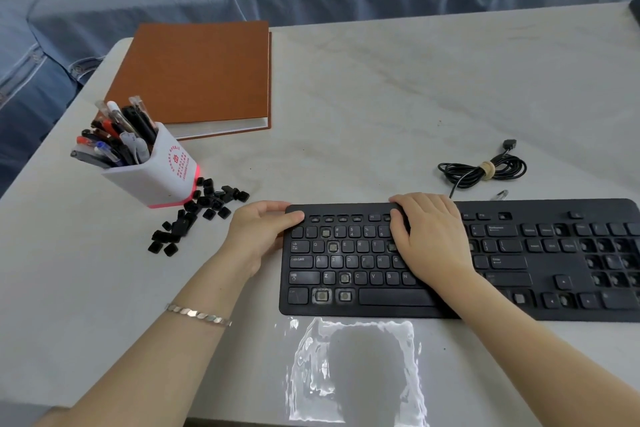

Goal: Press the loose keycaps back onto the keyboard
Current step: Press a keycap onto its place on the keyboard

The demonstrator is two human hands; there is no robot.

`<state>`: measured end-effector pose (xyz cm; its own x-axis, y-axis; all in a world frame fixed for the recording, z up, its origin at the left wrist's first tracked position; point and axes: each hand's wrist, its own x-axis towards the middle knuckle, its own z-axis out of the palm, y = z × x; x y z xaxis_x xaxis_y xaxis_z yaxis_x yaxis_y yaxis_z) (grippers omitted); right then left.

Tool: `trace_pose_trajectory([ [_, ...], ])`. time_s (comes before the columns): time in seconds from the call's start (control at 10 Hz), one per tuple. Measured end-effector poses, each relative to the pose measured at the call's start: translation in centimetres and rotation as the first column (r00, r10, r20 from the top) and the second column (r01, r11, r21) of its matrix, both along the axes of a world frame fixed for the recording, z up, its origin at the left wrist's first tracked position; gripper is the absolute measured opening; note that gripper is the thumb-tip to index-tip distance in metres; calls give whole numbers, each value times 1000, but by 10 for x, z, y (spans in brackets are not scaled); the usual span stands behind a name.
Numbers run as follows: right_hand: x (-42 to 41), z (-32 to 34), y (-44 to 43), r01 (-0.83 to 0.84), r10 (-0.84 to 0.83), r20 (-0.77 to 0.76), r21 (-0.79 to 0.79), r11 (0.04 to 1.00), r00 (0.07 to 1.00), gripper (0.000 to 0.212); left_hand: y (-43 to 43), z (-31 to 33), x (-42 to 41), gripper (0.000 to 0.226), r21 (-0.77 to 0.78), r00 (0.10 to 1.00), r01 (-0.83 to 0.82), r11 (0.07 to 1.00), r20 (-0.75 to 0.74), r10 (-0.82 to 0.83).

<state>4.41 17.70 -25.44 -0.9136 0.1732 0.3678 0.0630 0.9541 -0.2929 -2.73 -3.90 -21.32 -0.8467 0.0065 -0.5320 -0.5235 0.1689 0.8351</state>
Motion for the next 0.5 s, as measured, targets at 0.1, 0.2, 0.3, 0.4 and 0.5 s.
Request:
trace_pose_trajectory([
  [0.1,0,0,0,-2,2,-3,5,1000,1000,37,1,1,3,14,-34,999,-2,999,-37,0],
  [0.2,0,0,0,-2,2,-3,4,1000,1000,37,2,0,5,14,-57,998,-21,998,-58,18],
  [0.3,0,0,0,1,-1,1,7,1000,1000,37,3,0,6,14,-53,998,-26,998,-58,22],
  [0.4,1,0,0,4,-4,-6,14,1000,1000,37,5,1,5,15,-66,998,-38,997,-56,34],
  [0.5,0,0,-1,3,-2,-7,15,1000,1000,37,6,1,5,17,-78,997,-56,995,-65,51],
])
